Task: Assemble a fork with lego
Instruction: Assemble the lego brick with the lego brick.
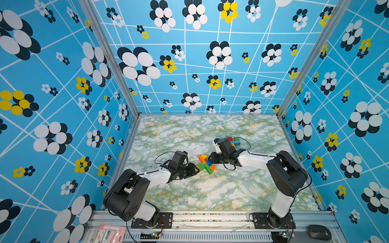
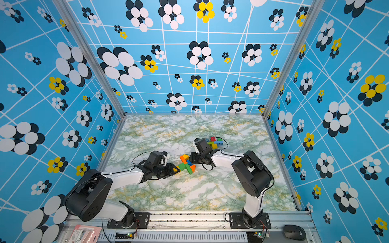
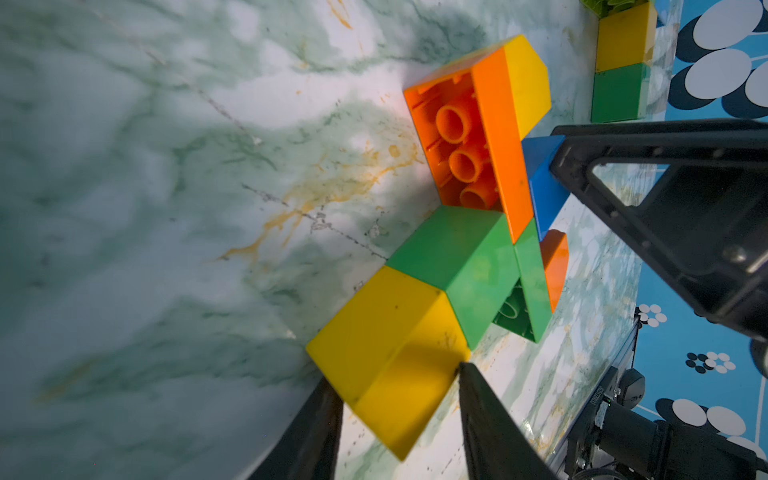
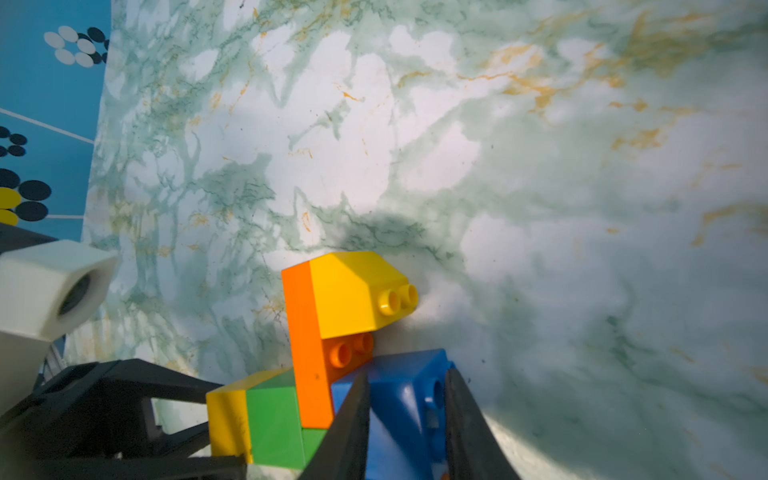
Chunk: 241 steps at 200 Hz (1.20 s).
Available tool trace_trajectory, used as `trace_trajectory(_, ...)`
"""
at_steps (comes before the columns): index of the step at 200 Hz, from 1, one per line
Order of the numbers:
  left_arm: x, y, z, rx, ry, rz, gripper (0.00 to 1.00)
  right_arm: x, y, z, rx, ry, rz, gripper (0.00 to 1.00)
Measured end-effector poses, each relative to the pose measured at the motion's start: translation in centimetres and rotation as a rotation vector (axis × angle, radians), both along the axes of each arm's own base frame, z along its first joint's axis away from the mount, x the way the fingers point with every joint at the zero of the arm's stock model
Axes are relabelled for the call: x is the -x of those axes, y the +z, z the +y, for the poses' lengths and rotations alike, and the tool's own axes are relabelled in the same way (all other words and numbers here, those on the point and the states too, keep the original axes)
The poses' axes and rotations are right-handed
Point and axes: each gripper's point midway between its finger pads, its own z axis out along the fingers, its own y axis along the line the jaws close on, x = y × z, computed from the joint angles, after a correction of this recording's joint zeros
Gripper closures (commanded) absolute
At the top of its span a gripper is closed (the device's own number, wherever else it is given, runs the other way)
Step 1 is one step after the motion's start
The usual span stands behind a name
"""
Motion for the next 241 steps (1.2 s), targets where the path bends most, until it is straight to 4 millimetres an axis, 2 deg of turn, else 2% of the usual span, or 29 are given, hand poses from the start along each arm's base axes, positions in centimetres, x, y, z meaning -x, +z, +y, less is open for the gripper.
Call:
trace_trajectory(36,0.0,0.0,0.0,0.000,-0.001,0.000,0.53,0.3,-0.1,0.1,-0.032,0.004,0.022,0.54)
trace_trajectory(74,0.0,0.0,0.0,0.000,-0.001,0.000,0.53,0.0,0.1,-0.3,-0.055,0.009,0.038,0.53)
trace_trajectory(117,0.0,0.0,0.0,0.000,-0.002,0.000,0.53,-0.4,0.1,-0.8,-0.058,0.032,0.031,0.59)
trace_trajectory(171,0.0,0.0,0.0,-0.001,-0.005,-0.003,0.54,0.2,-0.2,-0.4,-0.079,0.068,0.056,0.67)
trace_trajectory(241,0.0,0.0,-0.1,-0.004,-0.012,-0.001,0.55,-0.5,0.1,0.2,-0.089,0.108,0.030,0.79)
